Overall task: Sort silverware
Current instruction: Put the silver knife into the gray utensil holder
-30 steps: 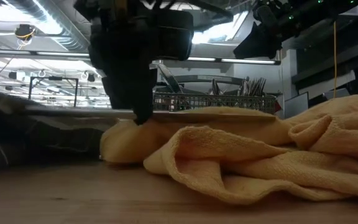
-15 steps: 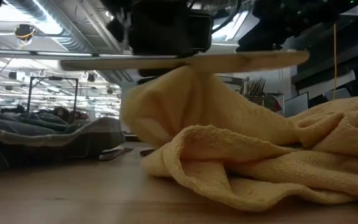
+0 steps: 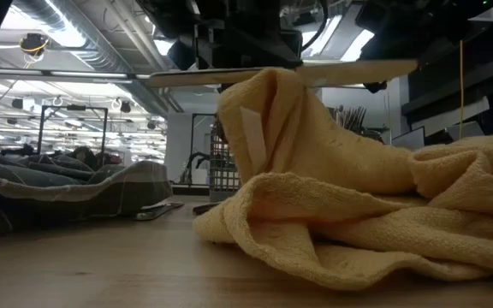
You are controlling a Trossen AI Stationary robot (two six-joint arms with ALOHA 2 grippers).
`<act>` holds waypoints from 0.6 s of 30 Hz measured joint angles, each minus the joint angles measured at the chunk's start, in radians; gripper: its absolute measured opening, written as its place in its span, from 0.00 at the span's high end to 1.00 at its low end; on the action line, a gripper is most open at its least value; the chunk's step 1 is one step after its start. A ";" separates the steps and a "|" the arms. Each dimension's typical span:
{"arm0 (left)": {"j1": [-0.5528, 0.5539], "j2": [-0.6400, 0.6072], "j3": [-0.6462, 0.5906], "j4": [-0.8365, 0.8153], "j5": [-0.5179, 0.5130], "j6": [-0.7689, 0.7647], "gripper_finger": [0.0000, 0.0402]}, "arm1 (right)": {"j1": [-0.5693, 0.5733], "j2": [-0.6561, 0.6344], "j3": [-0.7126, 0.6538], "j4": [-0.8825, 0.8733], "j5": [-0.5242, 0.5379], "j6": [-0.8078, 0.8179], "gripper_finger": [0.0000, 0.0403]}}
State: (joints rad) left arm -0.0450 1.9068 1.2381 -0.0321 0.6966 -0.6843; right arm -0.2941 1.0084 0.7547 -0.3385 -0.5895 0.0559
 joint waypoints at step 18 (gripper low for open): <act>0.105 0.000 0.000 0.000 -0.001 -0.110 0.89 | 0.267 0.000 0.000 -0.001 0.363 -0.222 0.65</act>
State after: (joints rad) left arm 0.0602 1.9064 1.2381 -0.0316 0.6956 -0.7943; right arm -0.0273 1.0084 0.7547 -0.3395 -0.2263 -0.1658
